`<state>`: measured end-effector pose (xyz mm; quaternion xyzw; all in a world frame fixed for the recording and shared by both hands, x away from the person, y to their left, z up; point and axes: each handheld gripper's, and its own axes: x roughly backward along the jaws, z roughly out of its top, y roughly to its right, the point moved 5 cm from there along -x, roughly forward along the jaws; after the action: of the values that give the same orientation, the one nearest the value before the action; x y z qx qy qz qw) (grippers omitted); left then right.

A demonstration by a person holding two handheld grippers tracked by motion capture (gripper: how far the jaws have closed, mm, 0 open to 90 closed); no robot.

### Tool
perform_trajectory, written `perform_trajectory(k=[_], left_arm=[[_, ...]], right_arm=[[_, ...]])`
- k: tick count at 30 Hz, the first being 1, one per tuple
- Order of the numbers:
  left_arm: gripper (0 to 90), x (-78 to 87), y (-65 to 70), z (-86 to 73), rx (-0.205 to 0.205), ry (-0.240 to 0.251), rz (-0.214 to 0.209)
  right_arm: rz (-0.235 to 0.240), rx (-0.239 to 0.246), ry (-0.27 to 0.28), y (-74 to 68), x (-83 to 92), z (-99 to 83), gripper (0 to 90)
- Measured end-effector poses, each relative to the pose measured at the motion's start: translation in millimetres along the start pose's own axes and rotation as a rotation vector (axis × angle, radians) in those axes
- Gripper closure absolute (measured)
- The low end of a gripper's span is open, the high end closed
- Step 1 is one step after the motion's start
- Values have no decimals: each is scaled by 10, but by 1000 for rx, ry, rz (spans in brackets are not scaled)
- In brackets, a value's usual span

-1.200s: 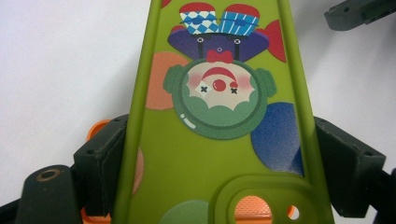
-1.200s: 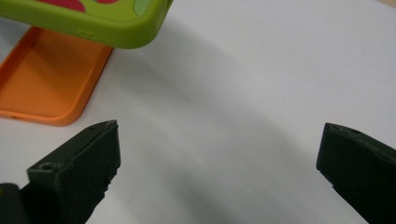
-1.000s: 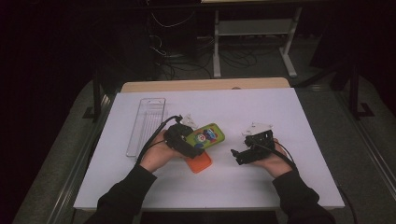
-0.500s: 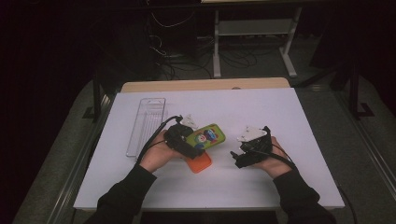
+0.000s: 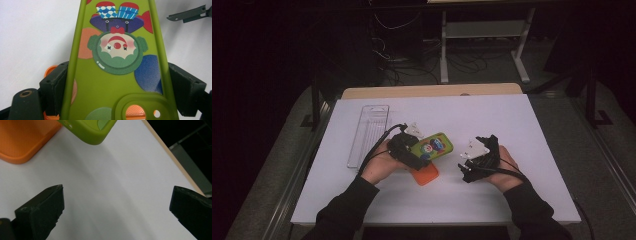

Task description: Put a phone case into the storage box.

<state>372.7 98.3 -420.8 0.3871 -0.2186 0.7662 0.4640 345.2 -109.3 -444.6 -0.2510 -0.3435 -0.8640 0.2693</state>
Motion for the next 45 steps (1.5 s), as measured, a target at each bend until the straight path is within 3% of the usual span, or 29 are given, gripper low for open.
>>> perform_trajectory(k=[4,15,21,27,31,36,38,40,43,45], left_arm=[[157,0,-5,0,-4,1,1],[158,15,-10,1,-12,-2,1],[158,4,-1,8,10,24,2],[158,3,12,8,25,24,-6],[158,-1,19,8,28,23,-4],[158,1,17,7,12,14,-4],[158,8,6,7,-8,7,-1],[158,6,6,6,-7,4,-2],[158,8,-5,11,-21,4,-2],[158,9,4,15,-10,10,-5]], right_arm=[[-34,76,-8,-1,-6,-4,0],[-95,155,9,-54,1,27,0],[-129,215,17,-79,-6,34,0],[-168,298,18,-105,0,41,0],[-202,384,21,-112,3,48,0],[-232,436,26,-134,-5,57,0],[-259,488,34,-132,-14,59,0],[-269,478,38,-149,-4,64,0],[-280,502,44,-171,-9,79,0],[-289,518,40,-181,-19,79,0]])
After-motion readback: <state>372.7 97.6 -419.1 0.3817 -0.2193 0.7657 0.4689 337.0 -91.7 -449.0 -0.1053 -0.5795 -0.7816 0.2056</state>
